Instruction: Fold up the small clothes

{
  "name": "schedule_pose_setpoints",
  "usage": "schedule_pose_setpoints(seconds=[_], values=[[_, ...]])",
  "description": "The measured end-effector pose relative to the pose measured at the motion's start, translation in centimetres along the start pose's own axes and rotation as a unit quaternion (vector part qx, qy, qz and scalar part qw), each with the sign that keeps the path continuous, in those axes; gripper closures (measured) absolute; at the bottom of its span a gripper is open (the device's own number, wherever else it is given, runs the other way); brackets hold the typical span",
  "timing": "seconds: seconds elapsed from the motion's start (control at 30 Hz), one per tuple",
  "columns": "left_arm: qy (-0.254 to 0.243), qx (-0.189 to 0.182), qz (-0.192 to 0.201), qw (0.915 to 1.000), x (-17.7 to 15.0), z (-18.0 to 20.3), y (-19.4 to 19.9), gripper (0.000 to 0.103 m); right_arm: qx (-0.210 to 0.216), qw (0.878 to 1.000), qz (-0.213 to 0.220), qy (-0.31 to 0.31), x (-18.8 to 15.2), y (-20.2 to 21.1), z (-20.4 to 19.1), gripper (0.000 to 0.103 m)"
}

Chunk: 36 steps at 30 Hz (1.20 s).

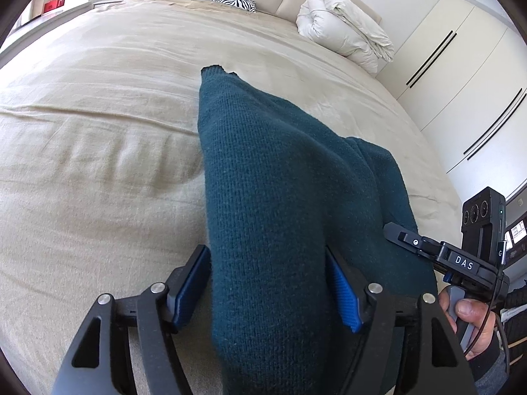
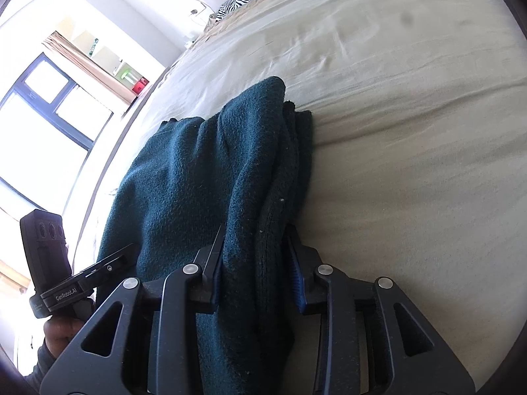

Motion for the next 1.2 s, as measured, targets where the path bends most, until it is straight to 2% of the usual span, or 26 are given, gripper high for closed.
schedule_pose_setpoints(seconds=[0.1,0.2,0.27,0.33,0.4,0.47,0.57,0.6,0.63,0.67,0.73,0.83,1.0,1.03,1.13,1.2], values=[[-0.005,0.022,0.014,0.9996,0.2,0.3,1.8,0.028,-0.017,1.000,0.010,0.011,0.1,1.1,-0.5,0.062],[-0.039,0.052,0.051,0.9966,0.6,1.0,4.4,0.027,-0.037,0.998,0.022,0.035,0.1,2.8,-1.1,0.060],[-0.061,0.072,0.084,0.9920,1.2,1.4,6.4,0.018,-0.050,0.997,0.040,0.050,0.2,4.3,-1.4,0.059],[-0.083,0.094,0.134,0.9830,2.0,2.0,8.9,0.008,-0.073,0.993,0.065,0.066,0.2,6.1,-1.9,0.058],[-0.113,0.121,0.197,0.9662,2.8,3.1,11.9,0.000,-0.099,0.987,0.097,0.085,0.2,8.0,-2.6,0.058],[-0.145,0.148,0.260,0.9432,3.7,4.7,14.6,0.000,-0.118,0.979,0.131,0.102,0.3,10.0,-3.5,0.056],[-0.186,0.191,0.335,0.9035,4.8,7.0,17.9,0.000,-0.144,0.962,0.199,0.120,0.5,13.0,-5.1,0.037],[-0.192,0.207,0.354,0.8915,5.2,7.6,18.9,0.000,-0.152,0.954,0.225,0.124,0.7,14.1,-5.7,0.028],[-0.195,0.222,0.368,0.8817,5.6,8.0,19.8,0.000,-0.161,0.945,0.254,0.128,0.8,15.3,-6.5,0.020],[-0.193,0.232,0.379,0.8746,6.0,8.4,20.8,0.000,-0.168,0.934,0.285,0.134,1.0,16.6,-7.1,0.017],[-0.184,0.242,0.404,0.8629,6.5,9.0,22.7,0.000,-0.182,0.908,0.349,0.146,1.5,19.4,-8.5,0.002],[-0.183,0.259,0.430,0.8450,6.8,9.9,25.2,0.000,-0.192,0.870,0.425,0.159,2.5,23.1,-10.7,0.000],[-0.215,0.259,0.425,0.8405,7.1,11.0,27.2,0.000,-0.191,0.833,0.487,0.179,3.9,27.7,-13.9,0.000],[-0.213,0.257,0.418,0.8448,7.3,11.0,27.5,0.000,-0.185,0.828,0.495,0.188,4.0,28.5,-14.6,0.000],[-0.196,0.238,0.383,0.8708,7.4,10.6,27.1,0.000,-0.177,0.810,0.512,0.225,3.8,30.2,-16.8,0.000],[-0.183,0.242,0.357,0.8834,7.2,9.9,26.3,0.000,-0.169,0.808,0.507,0.248,3.6,30.5,-18.0,0.000]])
Point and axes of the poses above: each gripper's, at about its wrist camera, not at the fingertips, and y roughly against the way its jaws point, z to its right, x to its top, the point moved 1 cm from there along -y, roughly the way its jaws point, and after that the axes turned 15 degrees about z, right-handed, at the moved point
